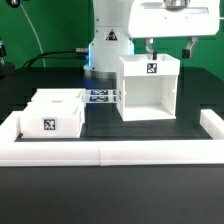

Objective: Assemble drawer

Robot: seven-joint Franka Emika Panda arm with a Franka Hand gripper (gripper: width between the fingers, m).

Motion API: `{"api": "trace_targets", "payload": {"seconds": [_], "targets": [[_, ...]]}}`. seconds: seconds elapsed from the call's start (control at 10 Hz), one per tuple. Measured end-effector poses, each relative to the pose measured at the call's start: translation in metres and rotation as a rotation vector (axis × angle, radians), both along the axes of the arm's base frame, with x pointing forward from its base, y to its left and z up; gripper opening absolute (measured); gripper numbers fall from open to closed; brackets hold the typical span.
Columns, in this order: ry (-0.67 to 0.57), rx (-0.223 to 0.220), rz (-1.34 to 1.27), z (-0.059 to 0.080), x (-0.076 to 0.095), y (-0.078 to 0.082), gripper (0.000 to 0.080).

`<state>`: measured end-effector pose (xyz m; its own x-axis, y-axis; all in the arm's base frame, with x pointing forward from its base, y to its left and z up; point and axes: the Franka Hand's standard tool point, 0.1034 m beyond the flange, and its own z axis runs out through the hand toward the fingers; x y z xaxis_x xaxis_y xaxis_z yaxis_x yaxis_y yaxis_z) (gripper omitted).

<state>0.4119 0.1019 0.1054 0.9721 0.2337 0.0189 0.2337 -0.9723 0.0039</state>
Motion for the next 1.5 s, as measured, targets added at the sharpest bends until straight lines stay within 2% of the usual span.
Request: {"api": "trace_targets", "payload": {"seconds": [0.3,0.4,0.5,0.6,0.7,0.8,0.9,1.0,1.5], "targets": [[0.036,-0.006,-0.079,-0.0113,-0.0064,-0.0005,0.0649],[0.045,-0.01,-0.106,-0.0121,-0.0079,0.0001,0.0548],[0.045,-0.008,-0.111,-0.012,-0.0072,-0.001,0.0413],[0.043,-0.007,-0.112,-0.012,-0.0069,-0.0012,0.0413],[0.043,-0.007,-0.111,-0.0119,-0.0069,-0.0008,0.023],[0.043,-0.007,-0.111,-0.0119,-0.0069,-0.0008,0.0095],[0.043,-0.007,-0.111,-0.0119,-0.0068,-0.0007,0.0095],[0.042,-0.007,-0.111,-0.0119,-0.0068,-0.0007,0.0037],[0.042,-0.007,-0.11,-0.0119,-0.0068,-0.0007,0.0037]]}}
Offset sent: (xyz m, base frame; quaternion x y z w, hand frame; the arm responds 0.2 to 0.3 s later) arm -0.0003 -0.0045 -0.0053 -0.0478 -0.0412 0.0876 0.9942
